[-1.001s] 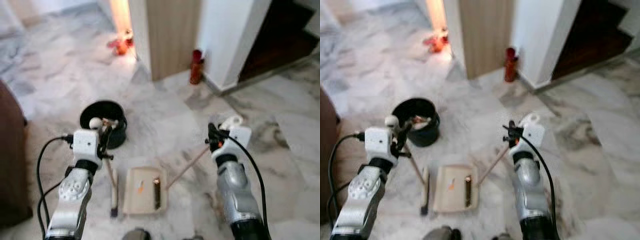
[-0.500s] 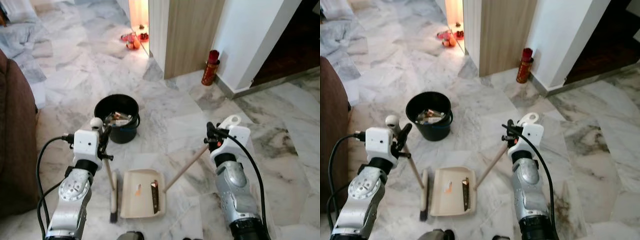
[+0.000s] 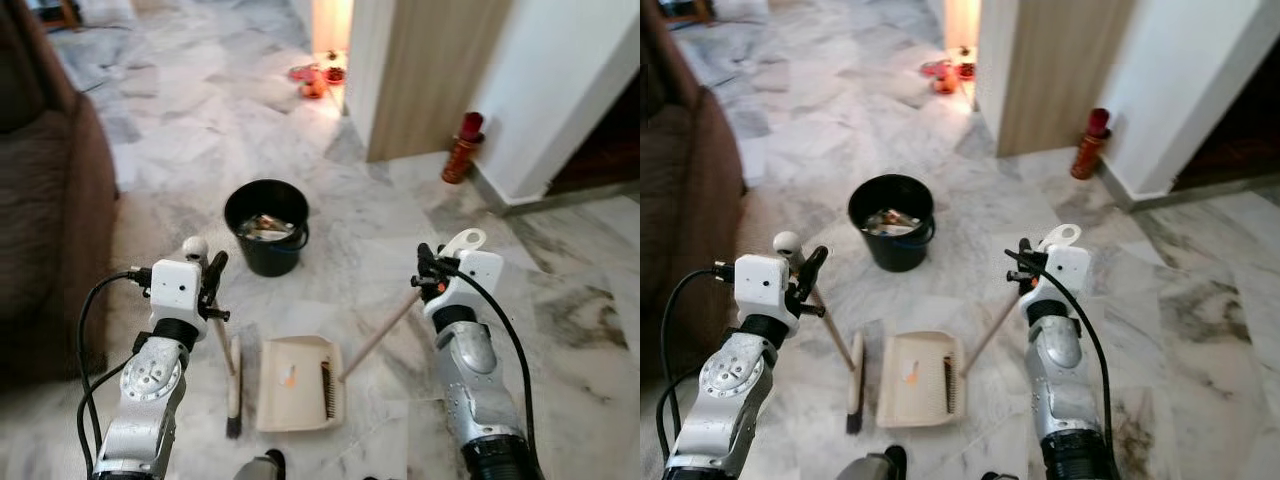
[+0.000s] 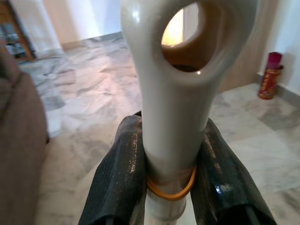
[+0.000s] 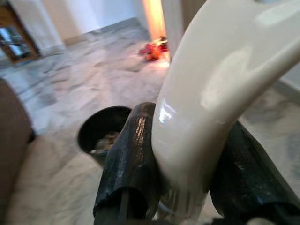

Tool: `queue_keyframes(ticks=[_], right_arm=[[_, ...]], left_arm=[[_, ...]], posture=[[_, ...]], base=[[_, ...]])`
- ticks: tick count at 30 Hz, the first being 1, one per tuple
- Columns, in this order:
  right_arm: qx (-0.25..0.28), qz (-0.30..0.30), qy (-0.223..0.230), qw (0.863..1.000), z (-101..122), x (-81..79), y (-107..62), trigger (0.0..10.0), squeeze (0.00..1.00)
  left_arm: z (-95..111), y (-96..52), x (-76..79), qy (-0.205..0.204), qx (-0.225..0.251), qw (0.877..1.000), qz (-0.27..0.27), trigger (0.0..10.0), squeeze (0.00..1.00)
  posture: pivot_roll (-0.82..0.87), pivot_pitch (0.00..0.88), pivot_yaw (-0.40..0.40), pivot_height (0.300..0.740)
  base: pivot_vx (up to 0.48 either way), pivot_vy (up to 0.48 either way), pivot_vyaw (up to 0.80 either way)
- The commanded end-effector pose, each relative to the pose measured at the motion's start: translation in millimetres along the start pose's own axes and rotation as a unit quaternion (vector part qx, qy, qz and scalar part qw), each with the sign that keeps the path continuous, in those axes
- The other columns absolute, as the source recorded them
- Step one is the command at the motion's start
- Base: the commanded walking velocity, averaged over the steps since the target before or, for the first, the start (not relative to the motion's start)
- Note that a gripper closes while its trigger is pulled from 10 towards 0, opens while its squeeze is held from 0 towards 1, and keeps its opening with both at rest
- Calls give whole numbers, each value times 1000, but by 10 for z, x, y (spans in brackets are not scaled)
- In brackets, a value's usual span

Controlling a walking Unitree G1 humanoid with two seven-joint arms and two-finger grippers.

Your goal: Sweep floor

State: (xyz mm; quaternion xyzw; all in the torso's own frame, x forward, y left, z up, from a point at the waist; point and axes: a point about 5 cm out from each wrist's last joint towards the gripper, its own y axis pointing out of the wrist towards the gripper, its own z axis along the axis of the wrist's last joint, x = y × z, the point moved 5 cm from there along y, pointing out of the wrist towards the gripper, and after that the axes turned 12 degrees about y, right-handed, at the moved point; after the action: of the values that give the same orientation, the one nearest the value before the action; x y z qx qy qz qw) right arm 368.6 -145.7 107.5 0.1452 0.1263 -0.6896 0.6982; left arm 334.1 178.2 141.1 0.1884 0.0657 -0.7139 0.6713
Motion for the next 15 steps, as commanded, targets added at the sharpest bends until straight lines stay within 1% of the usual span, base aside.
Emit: queue_keyframes(ticks=[1,4,8,10,15], right_arm=[[9,1,0,1000,51,12,7,10000,0],[12,9,-5,1000,61,-7,3,10000,0],[7,12,-6,1000,44,-24,1,10000,0],[7,7,3,1000,41,-13,2,10000,0],[7,11,1,1000,44,-13,1,10000,0]], left_arm=[[69,10,-32,5,11,1000,6,10000,0],[62,6,-33,6,10,1000,6,10000,0],[57,5,-29,6,8,1000,6,10000,0],[56,4,-29,6,8,1000,6,10000,0],[46,2,-27,7,5,1000,6,10000,0]], posture=[[150,163,-23,740],[149,164,-23,740],[150,169,-25,740],[150,169,-25,740],[149,172,-25,740]], base=[[304,0,0],[313,0,0],[345,0,766],[345,0,0],[346,0,0]])
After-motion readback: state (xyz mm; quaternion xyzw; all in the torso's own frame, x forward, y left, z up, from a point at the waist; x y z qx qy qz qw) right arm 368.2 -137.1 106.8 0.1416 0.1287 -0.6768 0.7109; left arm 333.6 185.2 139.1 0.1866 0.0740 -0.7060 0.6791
